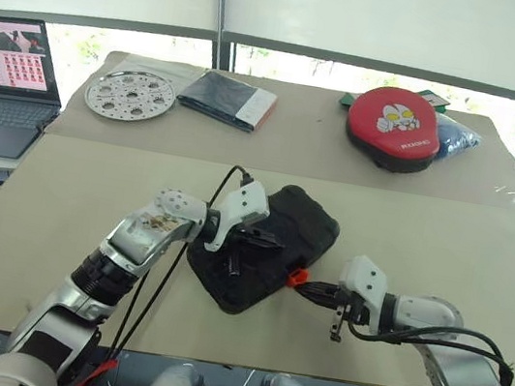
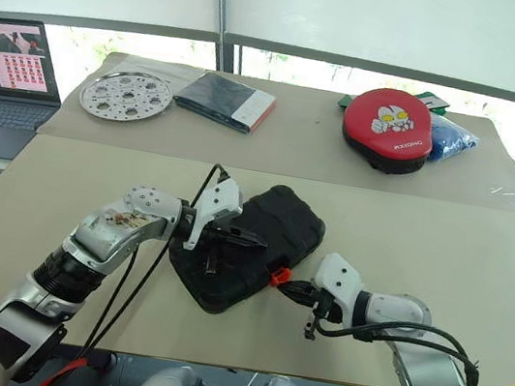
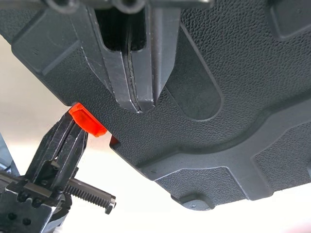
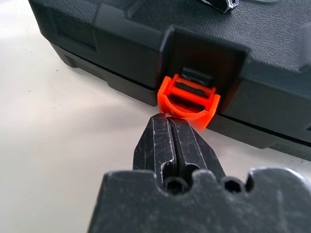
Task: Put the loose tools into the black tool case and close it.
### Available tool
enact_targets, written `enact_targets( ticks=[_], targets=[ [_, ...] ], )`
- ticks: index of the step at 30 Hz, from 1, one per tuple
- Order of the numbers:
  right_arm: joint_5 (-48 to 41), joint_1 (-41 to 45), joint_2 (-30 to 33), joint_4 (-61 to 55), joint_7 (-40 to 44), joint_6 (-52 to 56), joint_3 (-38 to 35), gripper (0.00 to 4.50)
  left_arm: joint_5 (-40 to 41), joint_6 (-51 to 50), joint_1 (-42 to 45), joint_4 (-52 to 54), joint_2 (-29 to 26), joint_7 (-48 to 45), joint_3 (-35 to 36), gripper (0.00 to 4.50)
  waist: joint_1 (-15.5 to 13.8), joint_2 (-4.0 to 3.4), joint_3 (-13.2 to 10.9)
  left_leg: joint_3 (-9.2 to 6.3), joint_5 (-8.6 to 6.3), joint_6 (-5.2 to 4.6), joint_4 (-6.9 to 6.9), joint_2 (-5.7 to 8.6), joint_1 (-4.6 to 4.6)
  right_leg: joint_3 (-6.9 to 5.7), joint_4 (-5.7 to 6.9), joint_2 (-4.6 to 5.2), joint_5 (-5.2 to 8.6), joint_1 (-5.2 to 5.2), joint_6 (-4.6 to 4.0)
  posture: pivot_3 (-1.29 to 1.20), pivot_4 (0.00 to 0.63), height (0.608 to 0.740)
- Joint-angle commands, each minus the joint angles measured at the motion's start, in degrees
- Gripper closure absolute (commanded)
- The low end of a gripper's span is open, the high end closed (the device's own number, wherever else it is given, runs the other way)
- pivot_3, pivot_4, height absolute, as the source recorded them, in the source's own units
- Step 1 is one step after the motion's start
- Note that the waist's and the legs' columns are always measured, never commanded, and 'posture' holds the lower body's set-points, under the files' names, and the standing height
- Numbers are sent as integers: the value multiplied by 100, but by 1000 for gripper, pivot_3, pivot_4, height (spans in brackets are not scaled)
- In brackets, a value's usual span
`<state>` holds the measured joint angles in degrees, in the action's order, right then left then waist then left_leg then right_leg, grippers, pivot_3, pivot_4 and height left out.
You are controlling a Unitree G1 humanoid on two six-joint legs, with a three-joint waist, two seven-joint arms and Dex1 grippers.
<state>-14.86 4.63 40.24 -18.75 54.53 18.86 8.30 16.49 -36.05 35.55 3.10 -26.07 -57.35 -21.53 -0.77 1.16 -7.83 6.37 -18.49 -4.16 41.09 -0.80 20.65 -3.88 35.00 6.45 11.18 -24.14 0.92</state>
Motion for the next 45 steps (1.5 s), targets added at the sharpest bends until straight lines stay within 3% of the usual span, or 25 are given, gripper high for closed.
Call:
enact_targets(
  ticks=[1, 6, 17, 26, 34, 45],
  targets=[
    [-182, -27, -46, -345, -96, -178, -331, 4500, -308, -208, -229, -434, -68, 24, -338, 4472, 0, 0, 0, 0, 0, 1, 0, 0, 0, 0, 0, 0, 0, 0, 0, 0, 150, 740],
    [-361, -53, -193, -459, -146, -249, -546, 4500, -315, -192, -249, -458, -47, 19, -364, 4472, 0, 0, 0, 0, 0, 0, -1, 0, 0, 1, 0, 0, 0, 0, 0, 0, 150, 740],
    [15, 179, -479, -58, -360, -298, -253, 4500, -373, -178, -216, -542, -7, -47, -406, 4472, 14, 0, 0, -1, -13, -22, -5, -1, -12, 7, 1, -1, -3, 2, -7, 0, 150, 740],
    [-410, -331, -187, -517, -178, 102, -681, 4500, -380, -255, -308, -452, -96, -109, -426, 4472, 3, 0, 1, -1, -11, -19, -14, -5, -16, 10, 0, 2, -4, 1, -11, 0, 150, 740],
    [73, 189, -405, 13, -355, -82, -184, 4500, -410, -273, -235, -554, -45, -126, -459, 4472, 5, 4, 3, -1, -12, -20, -21, -5, -17, 8, -3, 3, 6, -1, -24, 0, 150, 740],
    [-17, 562, -510, 65, -165, 215, 92, 4500, -414, -379, -213, -598, -79, -141, -468, 4472, 102, 10, 7, -1, -6, -11, -32, -18, -33, 8, 4, -5, 3, 0, -29, 0, 150, 740]
  ],
)
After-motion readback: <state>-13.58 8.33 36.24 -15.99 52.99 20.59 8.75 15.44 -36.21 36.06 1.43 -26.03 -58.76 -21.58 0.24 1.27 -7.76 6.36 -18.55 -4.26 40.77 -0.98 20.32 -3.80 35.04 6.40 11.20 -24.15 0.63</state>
